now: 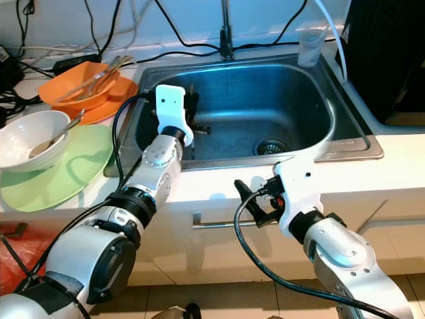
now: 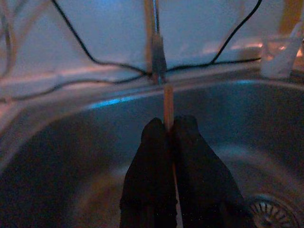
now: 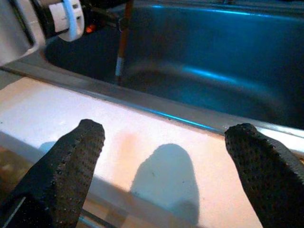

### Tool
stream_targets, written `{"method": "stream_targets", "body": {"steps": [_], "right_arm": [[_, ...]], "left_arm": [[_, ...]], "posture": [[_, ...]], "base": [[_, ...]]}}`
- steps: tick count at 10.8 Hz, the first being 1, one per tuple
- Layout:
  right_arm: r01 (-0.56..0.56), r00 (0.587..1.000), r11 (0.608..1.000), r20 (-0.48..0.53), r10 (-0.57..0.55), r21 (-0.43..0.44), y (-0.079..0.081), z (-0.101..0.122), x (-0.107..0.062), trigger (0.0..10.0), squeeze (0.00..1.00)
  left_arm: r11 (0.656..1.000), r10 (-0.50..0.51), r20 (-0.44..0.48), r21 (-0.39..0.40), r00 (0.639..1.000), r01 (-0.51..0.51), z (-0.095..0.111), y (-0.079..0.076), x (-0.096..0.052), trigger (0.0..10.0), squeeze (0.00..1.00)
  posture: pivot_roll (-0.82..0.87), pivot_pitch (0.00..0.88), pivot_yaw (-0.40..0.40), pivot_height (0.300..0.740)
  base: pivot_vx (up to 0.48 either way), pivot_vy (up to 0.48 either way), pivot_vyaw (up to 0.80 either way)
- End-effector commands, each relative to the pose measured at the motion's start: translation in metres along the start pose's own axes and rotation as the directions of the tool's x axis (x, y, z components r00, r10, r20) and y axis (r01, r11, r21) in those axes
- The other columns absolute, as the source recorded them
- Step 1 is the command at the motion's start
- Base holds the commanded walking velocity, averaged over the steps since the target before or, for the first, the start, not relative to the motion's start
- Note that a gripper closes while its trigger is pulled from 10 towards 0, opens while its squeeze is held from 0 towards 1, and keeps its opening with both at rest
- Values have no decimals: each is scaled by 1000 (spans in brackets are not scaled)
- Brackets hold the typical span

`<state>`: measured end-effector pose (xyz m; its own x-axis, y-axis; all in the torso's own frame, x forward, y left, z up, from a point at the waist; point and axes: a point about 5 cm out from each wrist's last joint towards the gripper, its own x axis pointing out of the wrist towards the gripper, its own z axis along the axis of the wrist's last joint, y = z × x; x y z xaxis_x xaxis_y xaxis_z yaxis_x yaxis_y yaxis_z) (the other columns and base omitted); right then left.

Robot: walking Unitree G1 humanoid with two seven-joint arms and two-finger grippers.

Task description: Kitchen organization

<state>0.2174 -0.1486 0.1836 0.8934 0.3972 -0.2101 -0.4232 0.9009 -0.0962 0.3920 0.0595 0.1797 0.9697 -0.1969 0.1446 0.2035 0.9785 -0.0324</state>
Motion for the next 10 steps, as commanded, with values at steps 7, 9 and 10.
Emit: {"method": "stream_targets", "body": {"steps": [7, 9, 10], "right_arm": [[-82, 997, 996, -1, 83, 38, 15, 1, 1, 10000, 0], [-77, 997, 997, 5, 77, 29, 14, 2, 3, 10000, 0], [-73, 997, 997, 5, 72, 30, 13, 2, 3, 10000, 0]], "left_arm": [[996, -74, -63, -58, 995, 71, -5, -11, 1, 10000, 1000], [997, -66, -65, -56, 996, 62, -6, -11, 1, 10000, 1000], [996, -68, -66, -57, 995, 64, -6, -11, 1, 10000, 1000]], "posture": [[-195, 102, 145, 740], [-191, 105, 145, 740], [-191, 106, 145, 740]], "base": [[0, 0, 0], [0, 0, 0], [0, 0, 0]]}}
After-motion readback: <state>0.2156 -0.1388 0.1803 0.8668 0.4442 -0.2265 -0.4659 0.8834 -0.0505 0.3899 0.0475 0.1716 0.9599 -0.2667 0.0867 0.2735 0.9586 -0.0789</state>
